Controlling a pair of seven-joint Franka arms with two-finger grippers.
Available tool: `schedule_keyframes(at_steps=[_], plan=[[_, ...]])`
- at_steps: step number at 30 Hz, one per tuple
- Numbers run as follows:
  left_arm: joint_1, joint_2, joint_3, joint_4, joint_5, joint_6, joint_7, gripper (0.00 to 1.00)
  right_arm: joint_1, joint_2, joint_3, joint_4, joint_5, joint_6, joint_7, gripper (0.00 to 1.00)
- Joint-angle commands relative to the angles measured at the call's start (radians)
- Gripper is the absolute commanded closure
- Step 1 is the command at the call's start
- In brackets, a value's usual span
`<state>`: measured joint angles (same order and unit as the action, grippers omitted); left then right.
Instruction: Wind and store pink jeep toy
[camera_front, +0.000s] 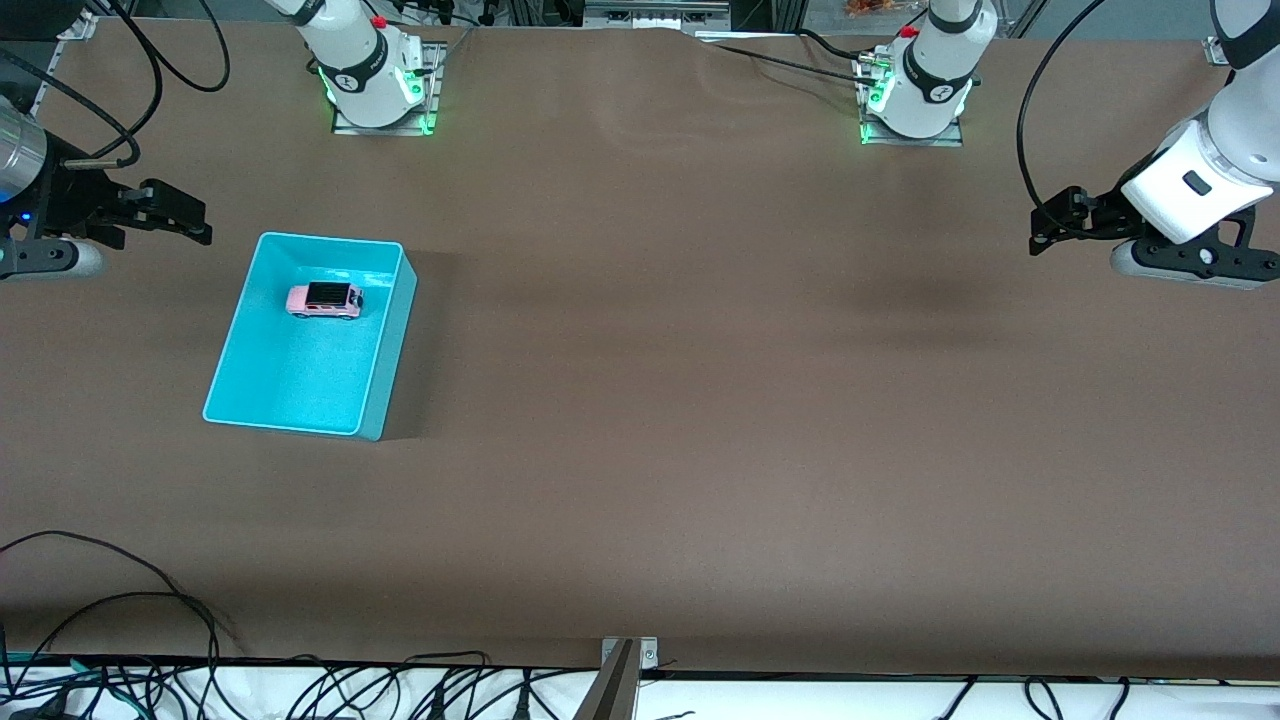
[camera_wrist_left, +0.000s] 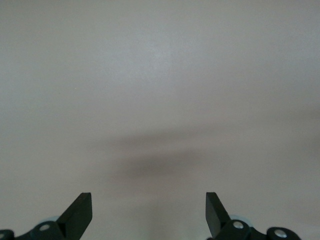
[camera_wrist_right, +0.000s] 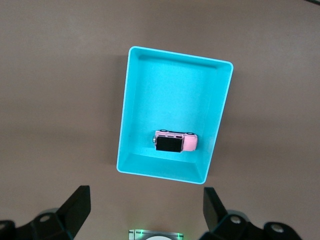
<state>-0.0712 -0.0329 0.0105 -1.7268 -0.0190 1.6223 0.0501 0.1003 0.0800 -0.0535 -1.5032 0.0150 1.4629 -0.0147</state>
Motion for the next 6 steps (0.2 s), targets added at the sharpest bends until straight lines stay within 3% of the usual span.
schedule_keyframes(at_steps=[1, 6], plan=[[0.002, 0.011, -0.001, 0.03, 0.017, -0.027, -0.004, 0.0, -0.004, 0.011, 0.003, 0.028, -0.007, -0.009, -0.014, 0.0], [0.002, 0.011, -0.001, 0.032, 0.017, -0.027, -0.003, 0.0, -0.004, 0.009, 0.003, 0.028, 0.013, -0.009, -0.014, 0.0]])
